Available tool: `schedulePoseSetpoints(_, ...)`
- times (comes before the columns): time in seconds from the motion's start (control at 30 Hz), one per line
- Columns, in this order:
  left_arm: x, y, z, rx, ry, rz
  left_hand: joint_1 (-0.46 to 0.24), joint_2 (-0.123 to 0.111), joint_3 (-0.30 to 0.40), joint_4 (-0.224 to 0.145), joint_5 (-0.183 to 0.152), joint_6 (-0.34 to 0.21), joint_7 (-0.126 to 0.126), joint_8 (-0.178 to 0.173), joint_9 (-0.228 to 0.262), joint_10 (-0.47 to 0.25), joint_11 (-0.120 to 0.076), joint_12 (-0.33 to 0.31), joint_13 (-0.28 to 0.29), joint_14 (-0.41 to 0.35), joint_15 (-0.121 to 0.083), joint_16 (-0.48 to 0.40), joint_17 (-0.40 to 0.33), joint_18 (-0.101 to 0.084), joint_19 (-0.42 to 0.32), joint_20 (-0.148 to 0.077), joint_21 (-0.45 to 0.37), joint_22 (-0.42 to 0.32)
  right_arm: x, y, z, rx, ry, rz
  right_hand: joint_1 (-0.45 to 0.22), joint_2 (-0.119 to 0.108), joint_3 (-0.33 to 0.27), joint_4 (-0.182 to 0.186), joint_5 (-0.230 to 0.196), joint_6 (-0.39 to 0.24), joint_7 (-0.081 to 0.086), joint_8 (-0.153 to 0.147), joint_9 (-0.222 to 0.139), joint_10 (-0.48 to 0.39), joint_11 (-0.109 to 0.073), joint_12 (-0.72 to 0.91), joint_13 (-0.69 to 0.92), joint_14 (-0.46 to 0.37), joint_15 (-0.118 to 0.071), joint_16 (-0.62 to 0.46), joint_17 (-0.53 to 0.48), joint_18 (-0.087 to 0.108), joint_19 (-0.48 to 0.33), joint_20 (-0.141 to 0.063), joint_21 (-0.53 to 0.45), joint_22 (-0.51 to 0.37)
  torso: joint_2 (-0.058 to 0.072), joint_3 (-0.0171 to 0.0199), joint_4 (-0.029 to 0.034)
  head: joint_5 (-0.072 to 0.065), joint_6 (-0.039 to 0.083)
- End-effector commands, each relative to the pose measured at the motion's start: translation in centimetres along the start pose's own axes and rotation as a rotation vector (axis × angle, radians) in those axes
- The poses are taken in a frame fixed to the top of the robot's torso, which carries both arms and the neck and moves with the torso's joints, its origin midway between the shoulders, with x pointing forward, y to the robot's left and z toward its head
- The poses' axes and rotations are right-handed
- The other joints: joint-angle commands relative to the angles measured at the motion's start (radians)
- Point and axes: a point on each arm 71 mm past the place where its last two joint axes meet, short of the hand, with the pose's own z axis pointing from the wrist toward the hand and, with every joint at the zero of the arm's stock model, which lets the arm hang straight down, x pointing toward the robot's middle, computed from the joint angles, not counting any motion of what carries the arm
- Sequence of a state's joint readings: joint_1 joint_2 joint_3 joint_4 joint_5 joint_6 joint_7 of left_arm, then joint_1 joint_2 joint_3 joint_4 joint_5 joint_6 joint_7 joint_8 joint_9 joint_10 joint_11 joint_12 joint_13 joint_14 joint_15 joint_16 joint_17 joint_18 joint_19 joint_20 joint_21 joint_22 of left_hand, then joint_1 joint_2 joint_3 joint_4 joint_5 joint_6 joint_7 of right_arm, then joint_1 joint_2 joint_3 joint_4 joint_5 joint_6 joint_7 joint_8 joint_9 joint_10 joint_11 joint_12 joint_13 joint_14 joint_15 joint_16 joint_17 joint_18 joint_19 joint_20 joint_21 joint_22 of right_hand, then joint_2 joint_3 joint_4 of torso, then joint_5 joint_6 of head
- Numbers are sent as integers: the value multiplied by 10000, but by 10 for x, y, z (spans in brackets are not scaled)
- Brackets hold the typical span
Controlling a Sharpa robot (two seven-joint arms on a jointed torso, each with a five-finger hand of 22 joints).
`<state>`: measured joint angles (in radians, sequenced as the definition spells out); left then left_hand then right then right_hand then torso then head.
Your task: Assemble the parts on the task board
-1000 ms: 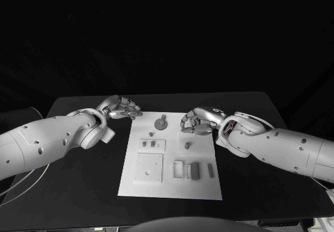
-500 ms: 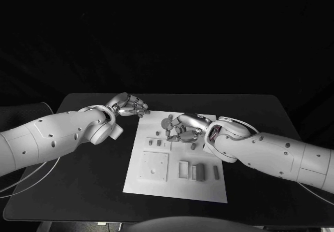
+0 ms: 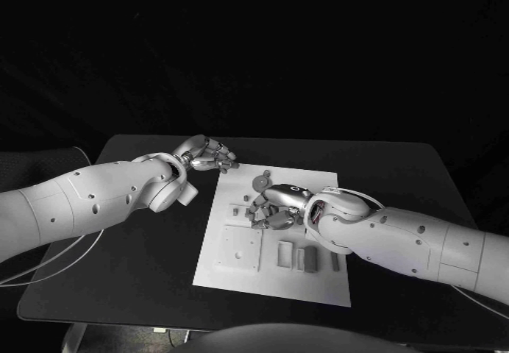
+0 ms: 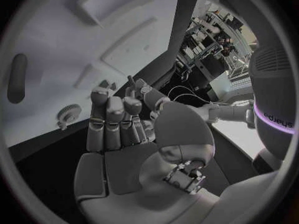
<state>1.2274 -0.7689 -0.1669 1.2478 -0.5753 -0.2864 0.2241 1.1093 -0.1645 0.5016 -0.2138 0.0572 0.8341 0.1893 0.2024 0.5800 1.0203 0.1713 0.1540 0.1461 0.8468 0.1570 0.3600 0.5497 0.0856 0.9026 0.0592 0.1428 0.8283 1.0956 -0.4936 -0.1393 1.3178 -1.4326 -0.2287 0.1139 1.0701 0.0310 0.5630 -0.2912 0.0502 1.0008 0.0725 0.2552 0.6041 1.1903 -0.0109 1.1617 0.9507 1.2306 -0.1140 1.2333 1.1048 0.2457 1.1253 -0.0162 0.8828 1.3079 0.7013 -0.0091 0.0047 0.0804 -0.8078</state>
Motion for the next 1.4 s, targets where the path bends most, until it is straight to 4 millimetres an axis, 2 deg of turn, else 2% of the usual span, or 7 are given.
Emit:
schedulePoseSetpoints(0.03, 1, -3, 1, 138, -65, -71, -25, 69, 3, -35, -21, 36, 33, 24, -16, 65, -20, -39, -16, 7, 45, -39, 10, 127, -28, 23, -35, 10, 6, 3, 2, -159, 333, -385, 35, 104, 33, -9, 29, 234, 235, 29, 28, -48, -45, -50, 17, -47, -12, 50, 13, 161, -46, -3, 30, 188, -2, 5, 0, 85, -53)
schedulePoseSetpoints(0.43, 2, -3, 1, 137, -42, -78, -28, 66, 5, -31, -22, 39, 33, 25, -24, 74, -21, -50, -20, -1, 49, -50, 11, 123, -35, 26, -44, 11, 19, 6, 5, -266, 741, -779, 47, 102, 27, -12, 28, 234, 236, 28, 30, -56, -44, -48, 27, -55, -10, 60, 22, 161, -54, -2, 39, 194, -1, 3, -26, 197, -147)
schedulePoseSetpoints(0.87, 4, -4, 2, 172, -1, -103, -43, 38, 2, -19, -21, 43, 32, 28, -44, 90, -21, -82, -29, -54, 70, -94, 8, 112, -77, 39, -74, 15, 30, 7, 8, -319, 977, -1277, 62, 91, 21, -14, 29, 237, 235, 29, 32, -60, -44, -46, 36, -62, -7, 70, 31, 161, -60, -2, 49, 198, -3, 29, -44, 289, -214)
schedulePoseSetpoints(1.03, 5, -5, 3, 189, 18, -111, -43, 38, 4, -16, -21, 43, 32, 28, -48, 92, -20, -88, -31, -58, 72, -98, 9, 111, -81, 41, -78, 16, 32, 6, 8, -299, 1025, -1306, 68, 90, 20, -14, 29, 238, 235, 30, 33, -61, -45, -45, 39, -63, -7, 74, 33, 161, -62, -2, 52, 200, -2, 18, -26, 219, -201)
schedulePoseSetpoints(1.4, 5, -5, 3, 170, 35, -144, -43, 40, 9, -10, -20, 41, 33, 27, -55, 95, -18, -100, -35, -64, 75, -106, 11, 111, -87, 44, -84, 19, 35, 8, 9, -357, 1087, -1327, 79, 90, 16, -12, 28, 240, 235, 30, 34, -63, -44, -43, 47, -67, -6, 82, 39, 161, -65, -3, 60, 202, -6, 15, -28, 284, -250)
